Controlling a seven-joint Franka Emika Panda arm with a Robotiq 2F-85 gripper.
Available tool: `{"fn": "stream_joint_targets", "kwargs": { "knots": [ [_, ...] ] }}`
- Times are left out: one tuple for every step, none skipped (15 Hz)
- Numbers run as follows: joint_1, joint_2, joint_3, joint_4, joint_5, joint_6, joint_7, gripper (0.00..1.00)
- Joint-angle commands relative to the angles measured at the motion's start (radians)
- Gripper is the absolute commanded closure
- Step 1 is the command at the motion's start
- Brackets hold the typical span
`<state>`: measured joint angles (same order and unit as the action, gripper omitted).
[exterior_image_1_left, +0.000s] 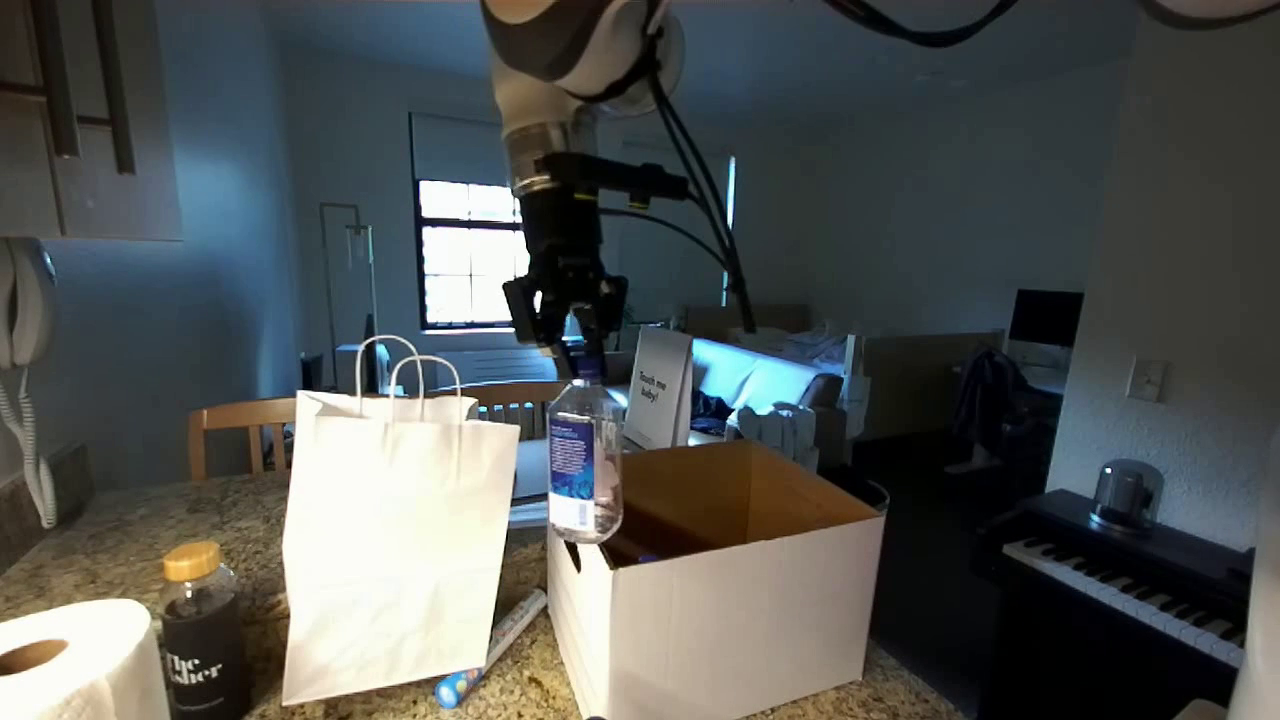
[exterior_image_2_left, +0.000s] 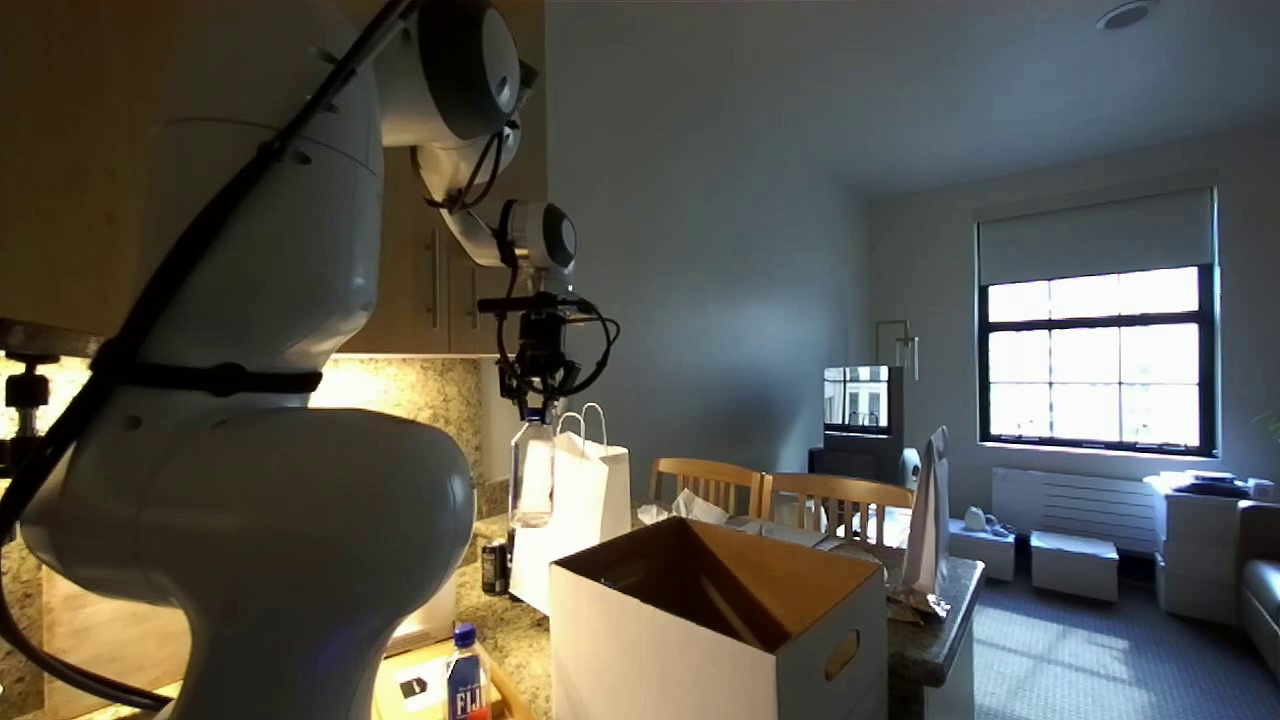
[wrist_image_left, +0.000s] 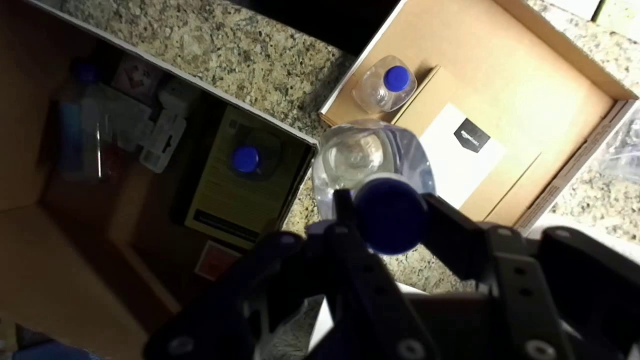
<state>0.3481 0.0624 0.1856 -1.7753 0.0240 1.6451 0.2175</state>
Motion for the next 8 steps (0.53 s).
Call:
{"fn": "stream_joint_targets", "kwargs": {
  "knots": [
    [-0.093, -0.107, -0.019, -0.118, 0.111, 0.045, -0.026, 0.86],
    [-0.118, -0.114, -0.034, -0.136, 0.148, 0.066, -0.019, 0.86],
    [-0.140, -0.122, -0.047, -0.157, 0.173, 0.092, -0.003, 0.86],
    [-0.161, -0.126, -0.060, -0.179, 0.192, 0.123, 0.009, 0.86],
    [-0.179, -0.122, -0.072, -0.194, 0.210, 0.149, 0.023, 0.86],
    [-0.197, -0.114, -0.084, -0.203, 0.225, 0.172, 0.039, 0.86],
    [-0.213, -0.109, -0.095, -0.218, 0.241, 0.196, 0.053, 0.86],
    [-0.228, -0.102, -0.105, -0.227, 0.252, 0.211, 0.071, 0.86]
  ]
}}
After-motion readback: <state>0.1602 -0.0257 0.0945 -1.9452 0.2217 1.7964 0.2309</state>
